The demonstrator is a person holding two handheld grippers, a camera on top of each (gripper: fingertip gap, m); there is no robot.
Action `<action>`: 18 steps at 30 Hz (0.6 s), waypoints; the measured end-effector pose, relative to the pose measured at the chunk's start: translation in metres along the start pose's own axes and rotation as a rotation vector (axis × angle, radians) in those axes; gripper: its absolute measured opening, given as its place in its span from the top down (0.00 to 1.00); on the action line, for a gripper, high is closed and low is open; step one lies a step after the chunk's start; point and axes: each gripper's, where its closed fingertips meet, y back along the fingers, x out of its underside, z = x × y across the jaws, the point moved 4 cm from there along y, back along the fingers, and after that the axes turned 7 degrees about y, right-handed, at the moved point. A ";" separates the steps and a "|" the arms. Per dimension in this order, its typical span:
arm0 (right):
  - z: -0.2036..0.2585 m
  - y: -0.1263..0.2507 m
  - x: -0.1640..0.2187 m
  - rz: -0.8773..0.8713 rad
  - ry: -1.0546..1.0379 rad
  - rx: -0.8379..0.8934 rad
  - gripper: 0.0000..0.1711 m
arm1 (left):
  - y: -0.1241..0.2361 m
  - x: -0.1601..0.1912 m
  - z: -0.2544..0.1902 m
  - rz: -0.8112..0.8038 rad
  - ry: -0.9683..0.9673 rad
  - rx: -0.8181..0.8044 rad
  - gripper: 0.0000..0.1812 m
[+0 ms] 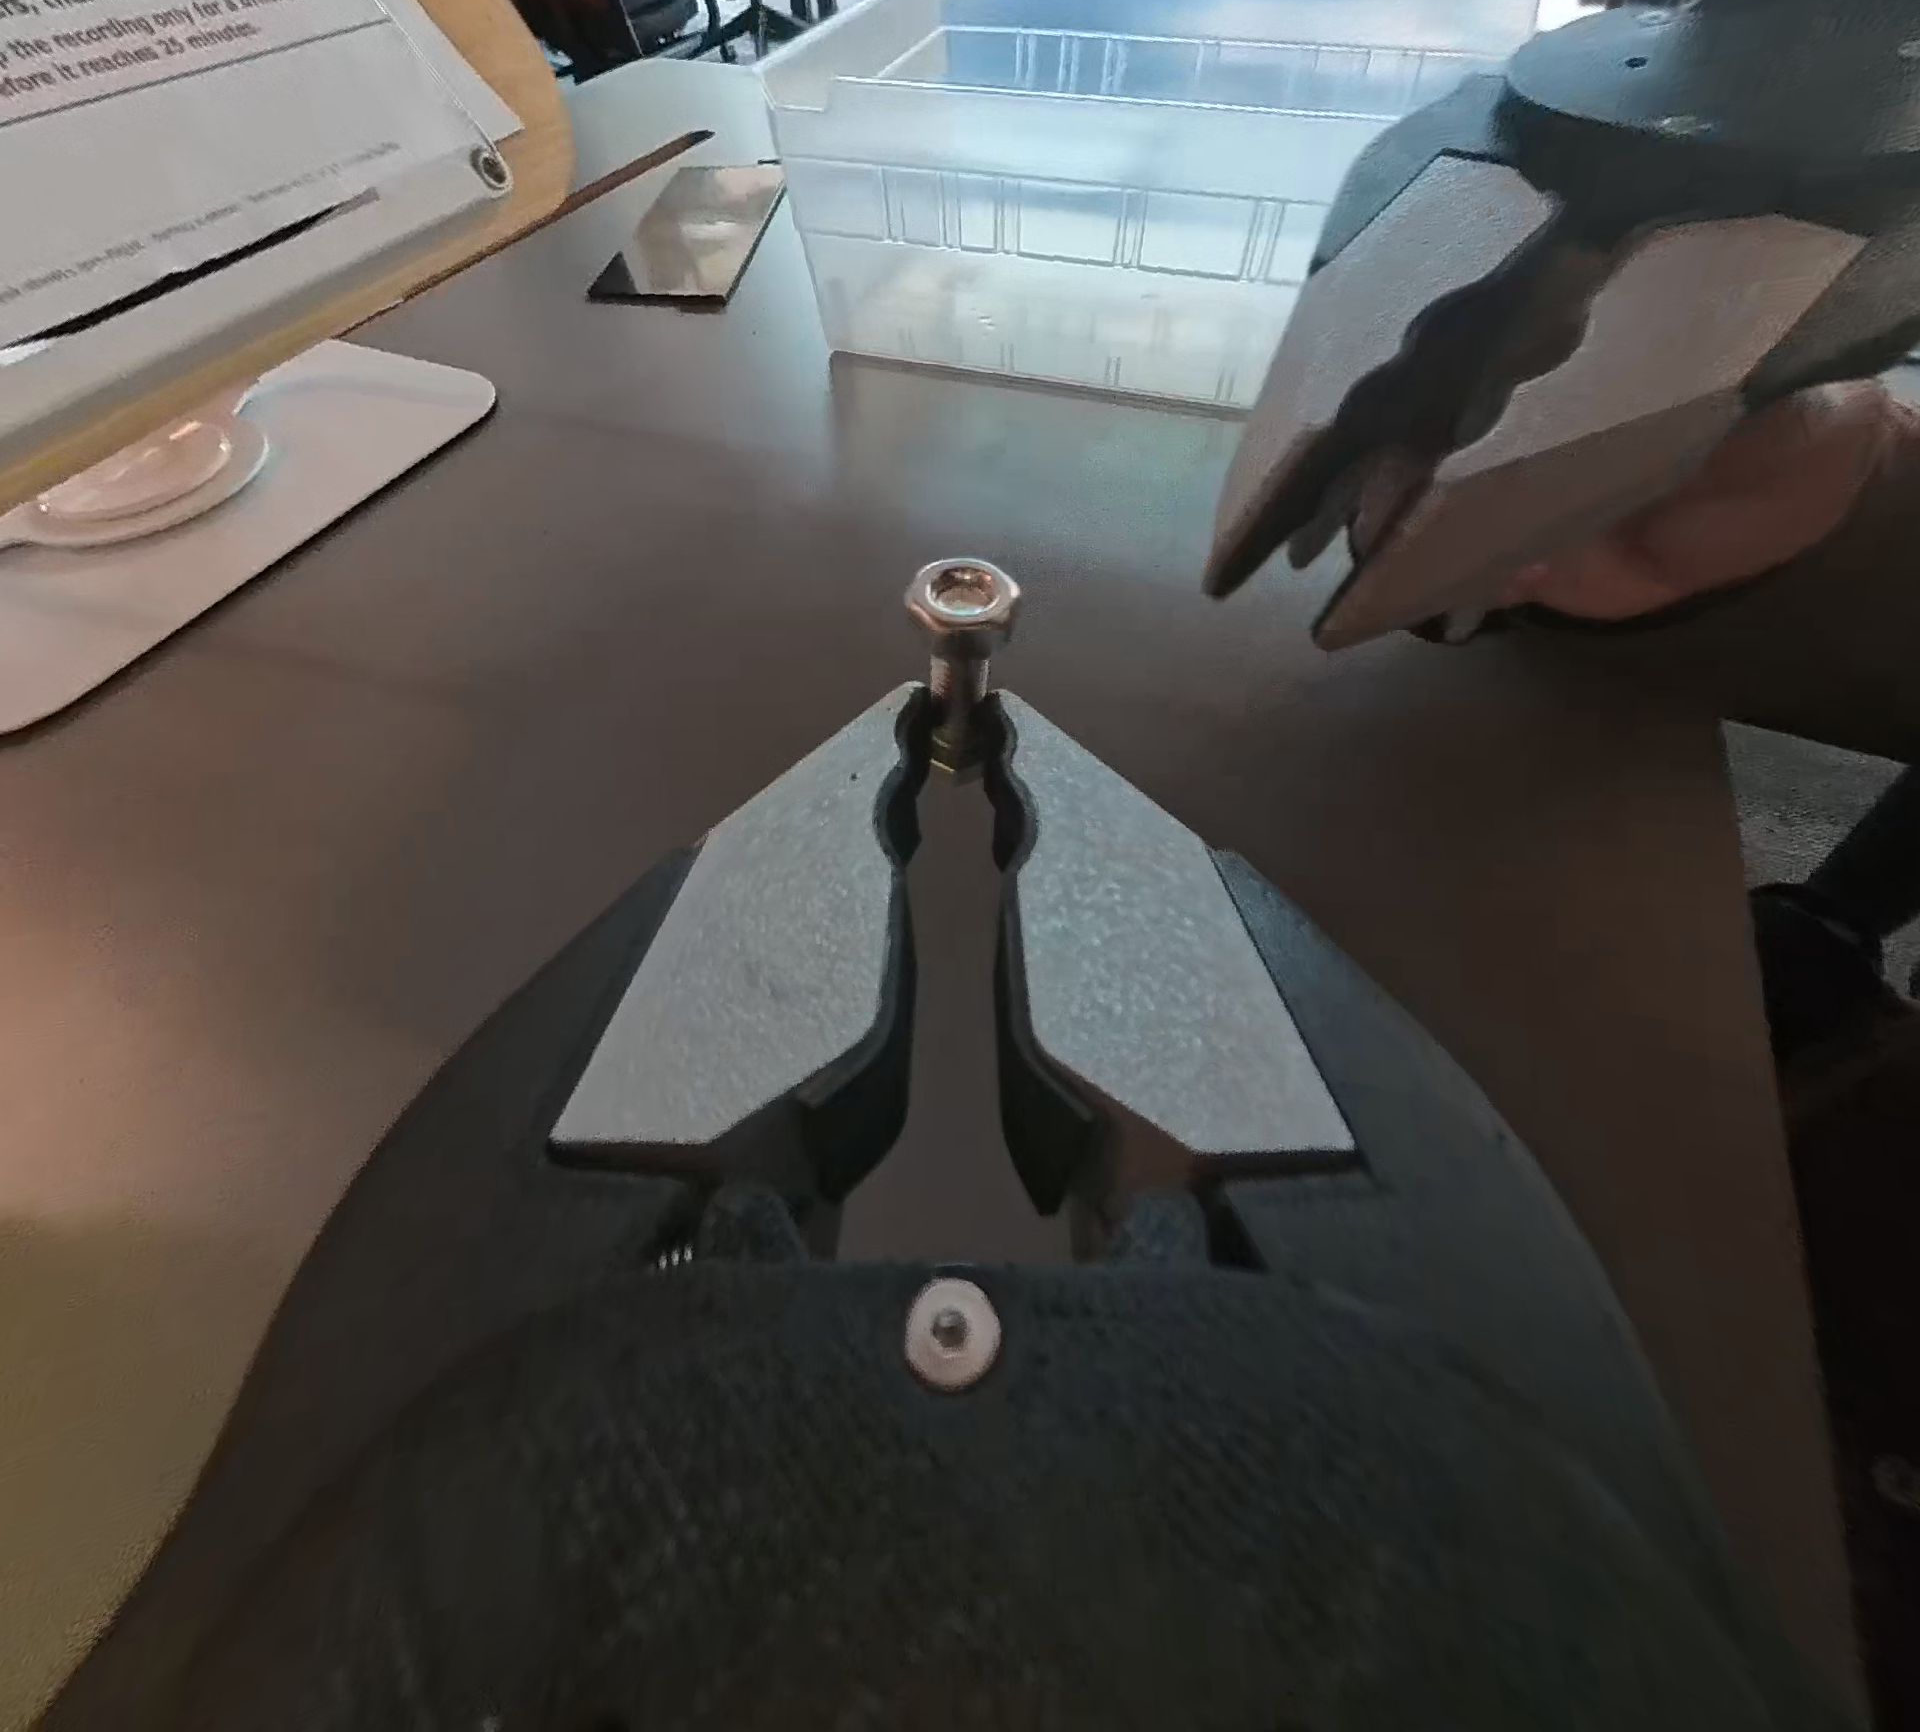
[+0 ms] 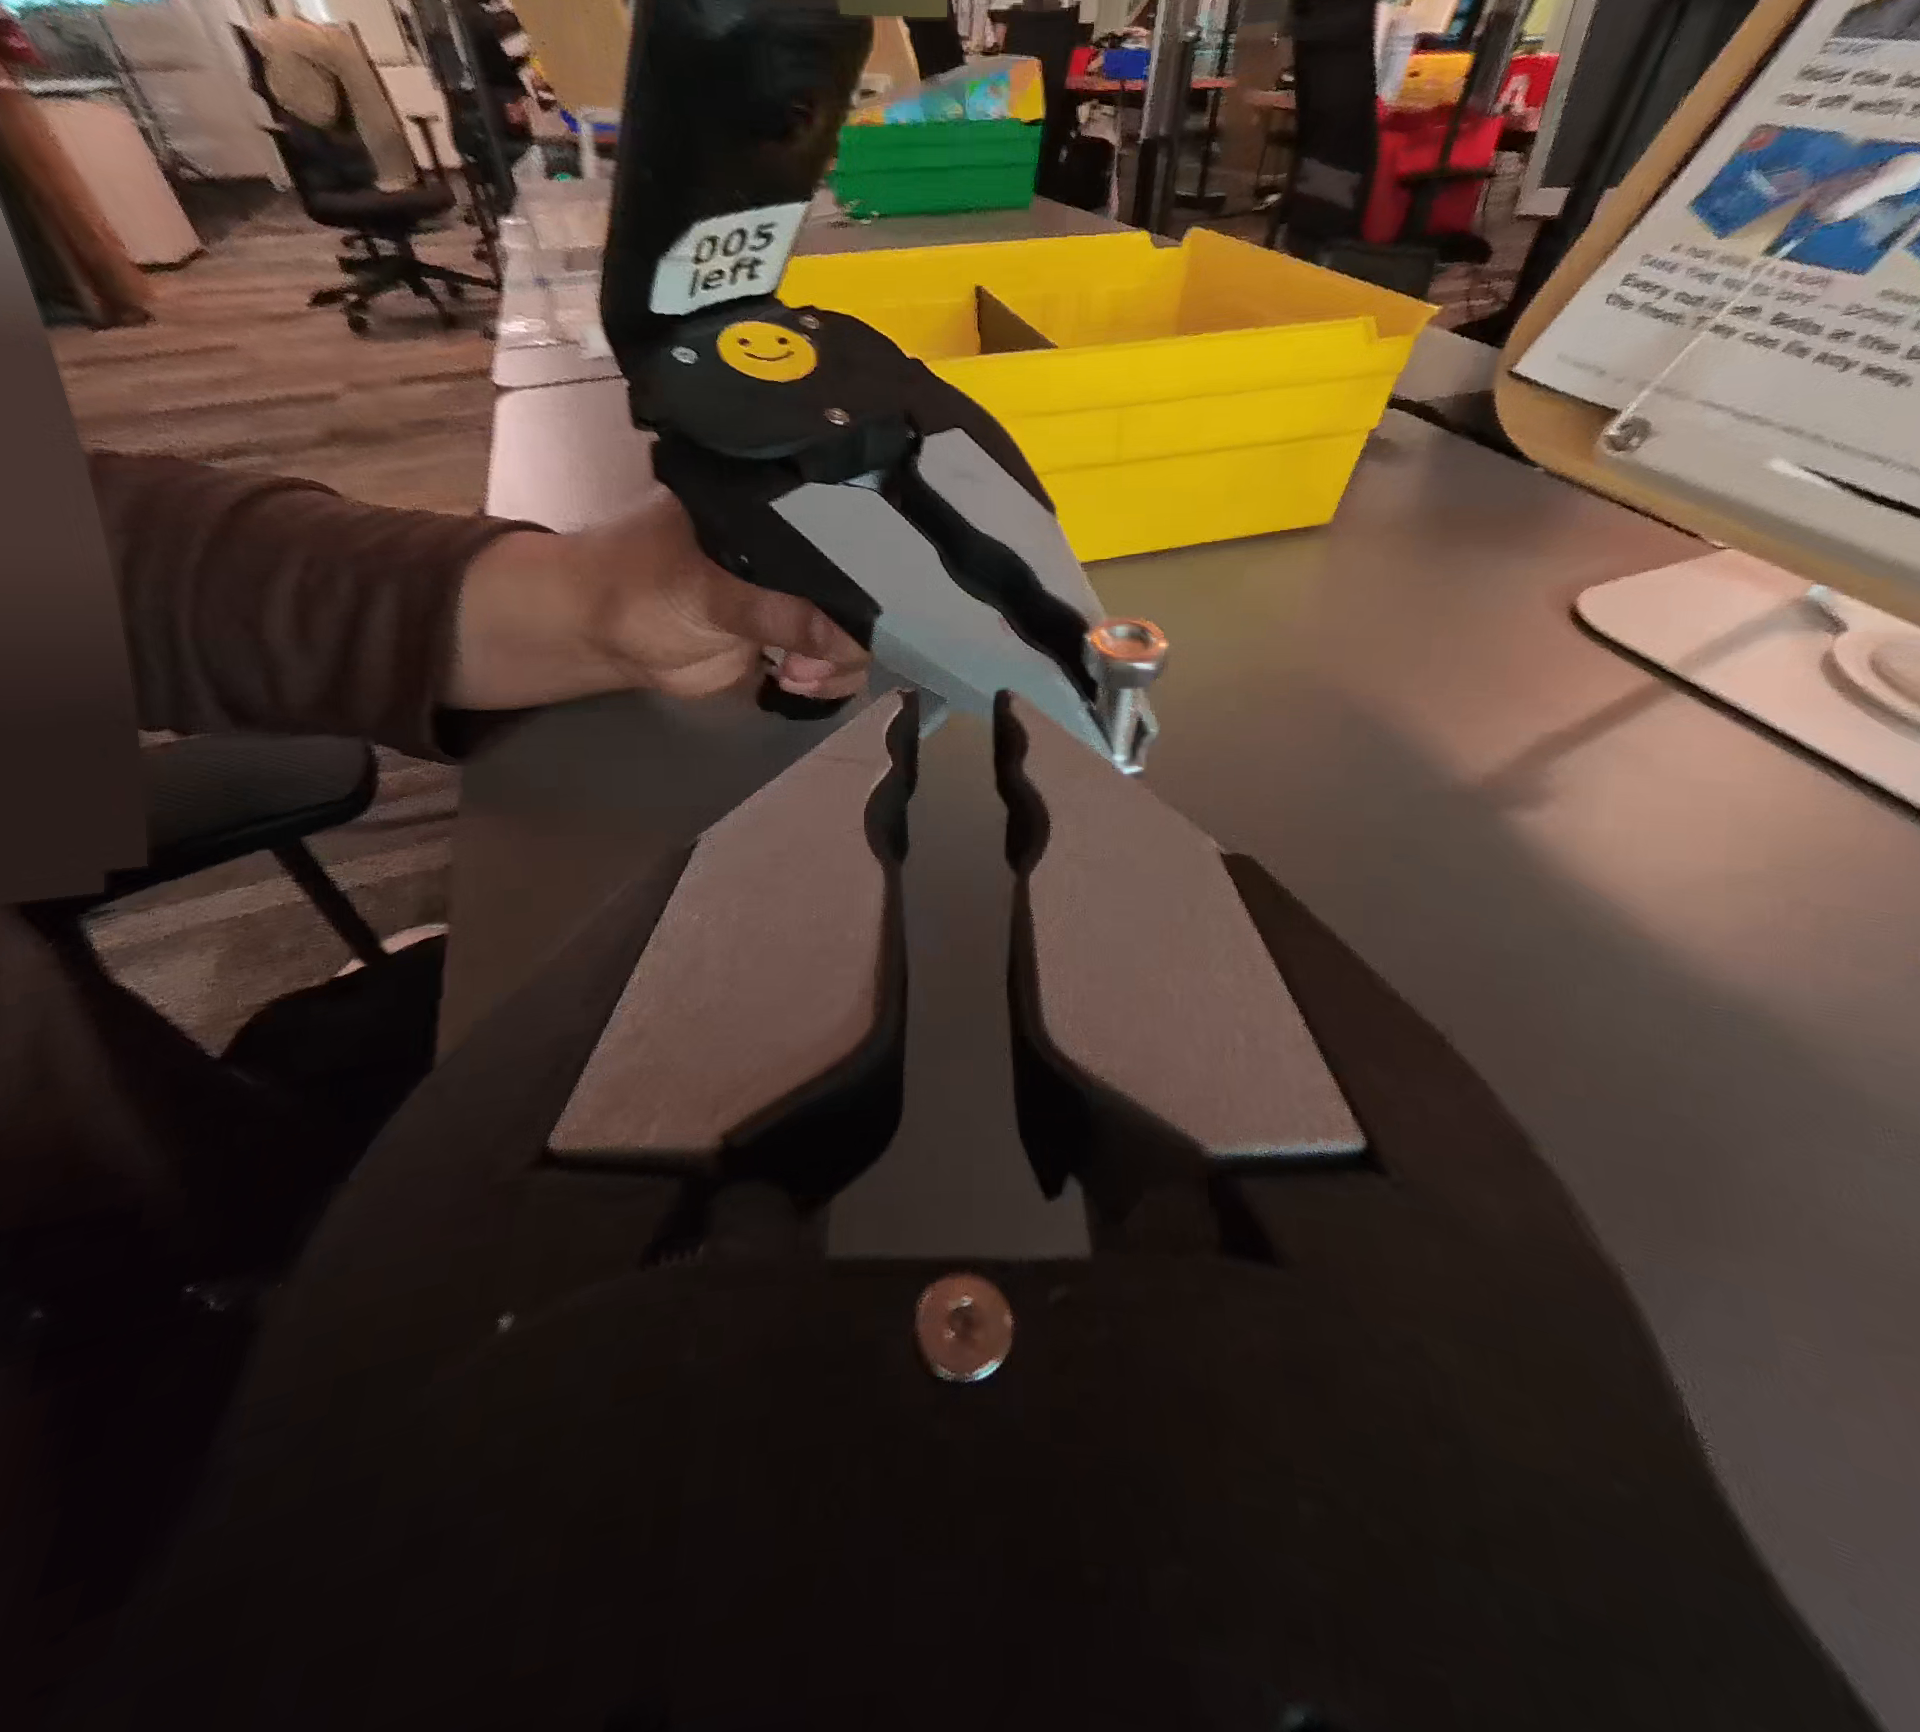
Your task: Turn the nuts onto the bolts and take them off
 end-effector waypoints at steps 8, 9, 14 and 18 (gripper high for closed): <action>-0.017 -0.014 0.008 0.043 -0.076 0.067 0.69 | -0.005 0.000 -0.020 0.006 -0.050 0.097 0.96; -0.011 -0.014 0.007 0.036 -0.078 0.026 0.73 | -0.006 0.001 -0.017 0.013 -0.031 0.080 0.96; 0.004 -0.002 0.006 -0.041 -0.234 -0.180 0.91 | 0.004 -0.001 0.013 -0.029 0.115 0.005 0.96; -0.013 0.003 0.004 -0.057 -0.171 -0.039 0.79 | 0.002 -0.003 0.000 -0.025 0.048 0.055 0.96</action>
